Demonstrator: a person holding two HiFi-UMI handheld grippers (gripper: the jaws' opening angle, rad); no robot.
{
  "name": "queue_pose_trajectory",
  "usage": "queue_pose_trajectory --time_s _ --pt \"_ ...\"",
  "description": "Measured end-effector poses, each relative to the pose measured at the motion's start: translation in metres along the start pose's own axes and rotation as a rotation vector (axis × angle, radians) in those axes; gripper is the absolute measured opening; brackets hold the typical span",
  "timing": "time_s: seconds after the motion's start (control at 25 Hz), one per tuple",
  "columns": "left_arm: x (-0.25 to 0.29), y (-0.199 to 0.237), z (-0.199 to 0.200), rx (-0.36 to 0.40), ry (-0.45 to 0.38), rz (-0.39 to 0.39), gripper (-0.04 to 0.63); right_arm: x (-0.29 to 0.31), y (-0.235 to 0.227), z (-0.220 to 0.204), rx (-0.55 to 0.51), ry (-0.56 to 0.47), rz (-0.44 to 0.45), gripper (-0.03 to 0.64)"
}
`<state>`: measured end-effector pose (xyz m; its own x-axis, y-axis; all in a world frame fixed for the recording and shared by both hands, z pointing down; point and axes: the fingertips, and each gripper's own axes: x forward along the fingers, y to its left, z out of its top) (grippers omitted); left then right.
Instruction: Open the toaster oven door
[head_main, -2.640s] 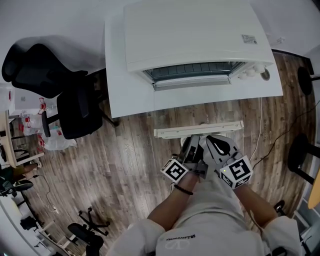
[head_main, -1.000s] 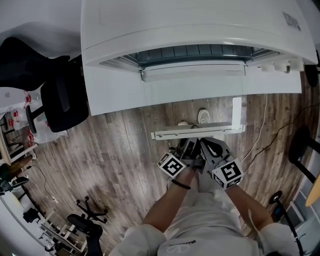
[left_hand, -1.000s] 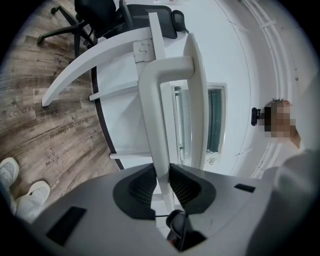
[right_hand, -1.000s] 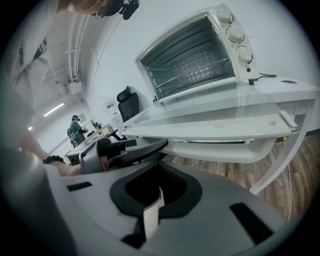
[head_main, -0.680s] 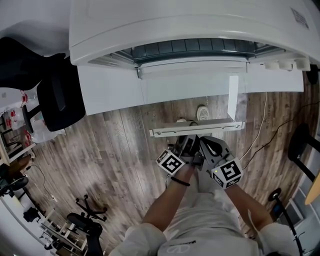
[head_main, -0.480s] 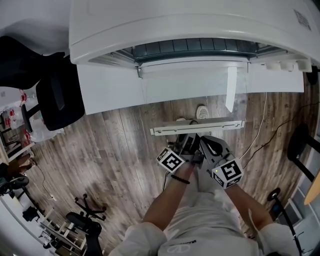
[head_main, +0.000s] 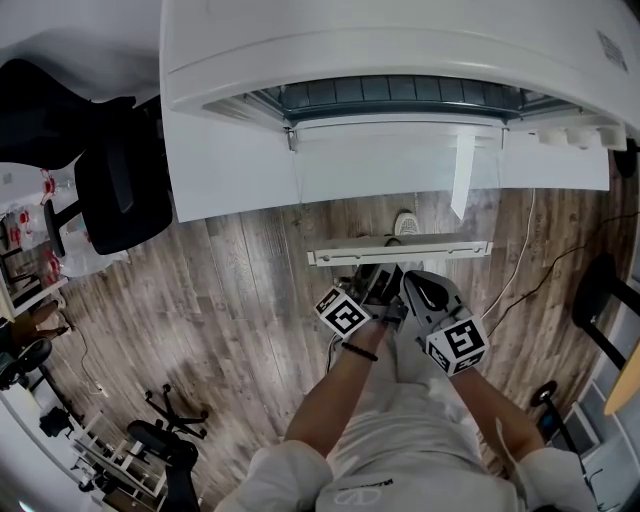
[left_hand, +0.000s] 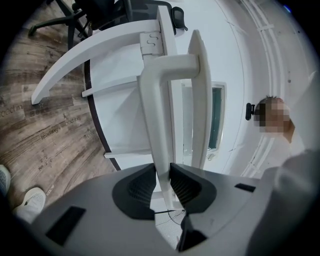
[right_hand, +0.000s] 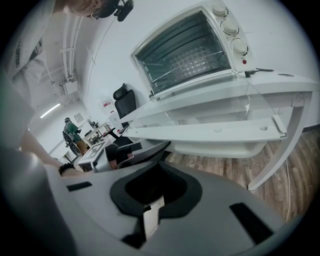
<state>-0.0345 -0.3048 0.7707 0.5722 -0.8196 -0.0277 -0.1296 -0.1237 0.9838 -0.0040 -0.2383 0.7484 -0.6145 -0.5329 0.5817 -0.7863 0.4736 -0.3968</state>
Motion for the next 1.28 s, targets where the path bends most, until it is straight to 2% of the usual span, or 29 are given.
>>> queue_pose_trajectory --time_s 0.2,0.32,0.36,0.44,0.52,0.6,0.68,0.8,0.88,0.92,1.12,1.28 --pt "-0.014 0.006 0.003 -0.008 0.012 0.040 0.115 -0.002 0.005 0.000 -0.021 0.010 0.000 0.017" --pt "-0.032 0.012 0.000 -0.006 0.026 0.103 0.118 -0.009 0.002 -0.002 -0.020 0.021 -0.015 0.017" --pt "-0.041 0.013 0.000 0.001 0.032 0.130 0.109 -0.012 0.001 -0.003 -0.019 0.026 -0.023 0.017" --pt "-0.060 0.011 0.001 0.035 0.045 0.174 0.049 -0.021 0.001 -0.003 -0.017 0.031 -0.035 0.017" --pt "-0.077 0.003 0.005 0.099 0.072 0.198 0.008 -0.028 0.003 0.001 -0.022 0.026 -0.043 0.017" --pt "-0.086 -0.006 0.009 0.186 0.113 0.207 0.008 -0.035 0.005 0.006 -0.032 0.014 -0.051 0.017" --pt "-0.091 -0.018 0.011 0.321 0.169 0.214 0.008 -0.043 0.008 0.012 -0.040 -0.002 -0.060 0.017" --pt "-0.093 -0.045 0.013 0.612 0.254 0.229 0.007 -0.059 0.013 0.022 -0.025 -0.032 -0.075 0.017" --pt "-0.087 -0.068 0.018 0.799 0.279 0.227 0.007 -0.069 0.015 0.031 -0.022 -0.057 -0.087 0.017" --pt "-0.084 -0.079 0.020 0.869 0.279 0.224 0.006 -0.074 0.016 0.035 -0.021 -0.068 -0.092 0.017" --pt "-0.073 -0.131 0.022 1.079 0.272 0.193 0.006 -0.108 0.018 0.042 -0.038 -0.086 -0.132 0.017" --pt "-0.075 -0.162 0.029 1.160 0.228 0.201 0.006 -0.135 0.020 0.046 -0.080 -0.107 -0.140 0.017"
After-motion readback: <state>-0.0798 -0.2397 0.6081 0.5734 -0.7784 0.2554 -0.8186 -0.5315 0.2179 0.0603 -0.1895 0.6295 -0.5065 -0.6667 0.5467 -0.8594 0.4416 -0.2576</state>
